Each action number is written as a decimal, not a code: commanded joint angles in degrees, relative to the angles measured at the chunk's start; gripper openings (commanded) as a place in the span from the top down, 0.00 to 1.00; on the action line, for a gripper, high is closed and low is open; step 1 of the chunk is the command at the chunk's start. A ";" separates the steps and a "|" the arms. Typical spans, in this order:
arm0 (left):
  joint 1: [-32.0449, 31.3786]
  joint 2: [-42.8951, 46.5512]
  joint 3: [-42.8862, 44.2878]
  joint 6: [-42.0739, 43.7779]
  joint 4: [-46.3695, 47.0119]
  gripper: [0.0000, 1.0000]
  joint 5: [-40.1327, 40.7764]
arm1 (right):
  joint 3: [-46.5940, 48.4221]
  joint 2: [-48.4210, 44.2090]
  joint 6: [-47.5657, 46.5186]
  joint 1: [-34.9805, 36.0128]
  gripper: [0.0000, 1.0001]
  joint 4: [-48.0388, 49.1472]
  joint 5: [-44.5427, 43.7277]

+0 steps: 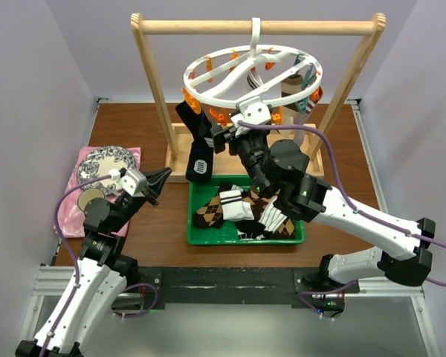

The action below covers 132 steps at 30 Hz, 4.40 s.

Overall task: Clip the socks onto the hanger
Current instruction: Pick up the sock from the bin.

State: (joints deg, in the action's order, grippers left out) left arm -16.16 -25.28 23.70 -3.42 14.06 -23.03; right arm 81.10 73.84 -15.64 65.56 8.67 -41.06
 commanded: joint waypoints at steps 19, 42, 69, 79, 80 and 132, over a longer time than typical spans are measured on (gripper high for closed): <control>1.22 -0.12 0.20 1.66 -3.60 0.92 -3.08 | 0.46 3.68 2.19 0.09 0.28 12.43 -2.18; 1.05 -0.12 0.29 0.87 -4.66 0.93 -5.01 | 0.90 6.49 -0.36 -0.35 0.36 17.87 -2.01; 0.70 -0.30 -0.41 5.16 -9.40 0.94 -2.81 | 1.95 3.85 5.17 -0.34 0.93 13.40 2.39; 0.52 -8.55 2.13 2.90 -2.14 0.91 -12.55 | 6.26 4.03 9.48 -0.52 0.98 4.00 2.12; 0.26 -11.52 2.66 0.46 -0.46 0.90 -14.14 | 6.09 3.94 9.49 -0.43 0.98 3.82 2.12; -18.73 -68.06 15.93 -26.02 14.76 0.54 -4.48 | -1.74 -4.85 13.62 -1.49 1.00 3.46 7.22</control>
State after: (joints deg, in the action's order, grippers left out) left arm -33.80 -92.31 37.36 -30.61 23.44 -28.01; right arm 79.64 70.87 -2.13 64.14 11.70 -35.75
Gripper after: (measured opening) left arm 0.504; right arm 0.219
